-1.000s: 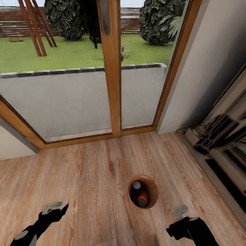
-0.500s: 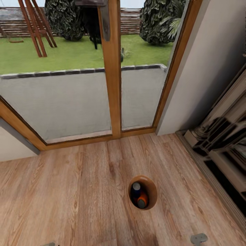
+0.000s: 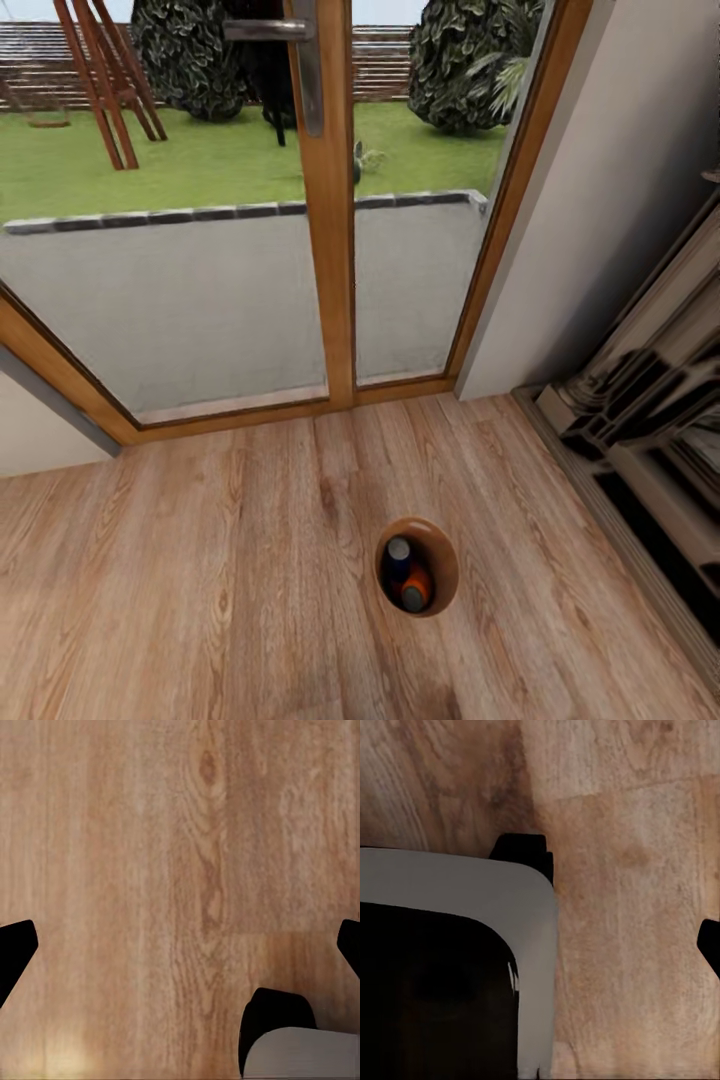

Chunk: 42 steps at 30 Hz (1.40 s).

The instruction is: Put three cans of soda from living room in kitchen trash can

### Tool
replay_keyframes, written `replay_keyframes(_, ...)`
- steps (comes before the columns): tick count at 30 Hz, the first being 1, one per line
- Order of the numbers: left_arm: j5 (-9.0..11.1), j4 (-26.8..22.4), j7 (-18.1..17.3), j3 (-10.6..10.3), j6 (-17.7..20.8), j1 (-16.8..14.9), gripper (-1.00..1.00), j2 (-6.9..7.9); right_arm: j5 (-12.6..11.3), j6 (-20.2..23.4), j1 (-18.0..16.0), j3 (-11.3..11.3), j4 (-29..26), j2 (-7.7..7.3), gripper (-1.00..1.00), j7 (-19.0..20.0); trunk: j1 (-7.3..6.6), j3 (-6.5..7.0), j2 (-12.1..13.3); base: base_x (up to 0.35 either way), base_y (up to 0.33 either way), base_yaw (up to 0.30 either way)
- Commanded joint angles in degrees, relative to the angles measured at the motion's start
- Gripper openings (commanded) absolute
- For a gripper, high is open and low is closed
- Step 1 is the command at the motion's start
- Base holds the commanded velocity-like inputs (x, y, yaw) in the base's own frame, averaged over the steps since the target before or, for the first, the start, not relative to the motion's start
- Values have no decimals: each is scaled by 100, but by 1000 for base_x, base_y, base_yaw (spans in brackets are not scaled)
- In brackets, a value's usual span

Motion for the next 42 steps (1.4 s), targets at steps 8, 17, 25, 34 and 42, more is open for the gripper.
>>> replay_keyframes(8, -29, 26, 261, -27, -45, 11, 100, -57, -1, -730, -7, -174, 516, -34, 100, -130, -176, 144, 322, 0, 0, 0)
replay_keyframes(17, -40, 100, 480, -130, -49, 12, 100, -73, -5, -869, -8, -206, 597, -41, 100, -212, -374, 306, 683, 0, 0, 0)
replay_keyframes(25, -45, 187, 509, -152, -34, 12, 100, -74, 2, -1251, -8, -682, 982, -67, 100, -220, -550, 450, 1004, 0, 0, 0)
replay_keyframes(34, -41, 192, 511, -153, -32, 12, 100, -74, 18, -1319, -8, -806, 1031, -58, 100, -227, -747, 611, 1365, 0, 0, 0)
replay_keyframes(42, -42, 190, 511, -172, -32, 12, 100, -74, 11, -1327, -8, -820, 1037, -71, 100, -249, -923, 755, 1686, 0, 0, 0)
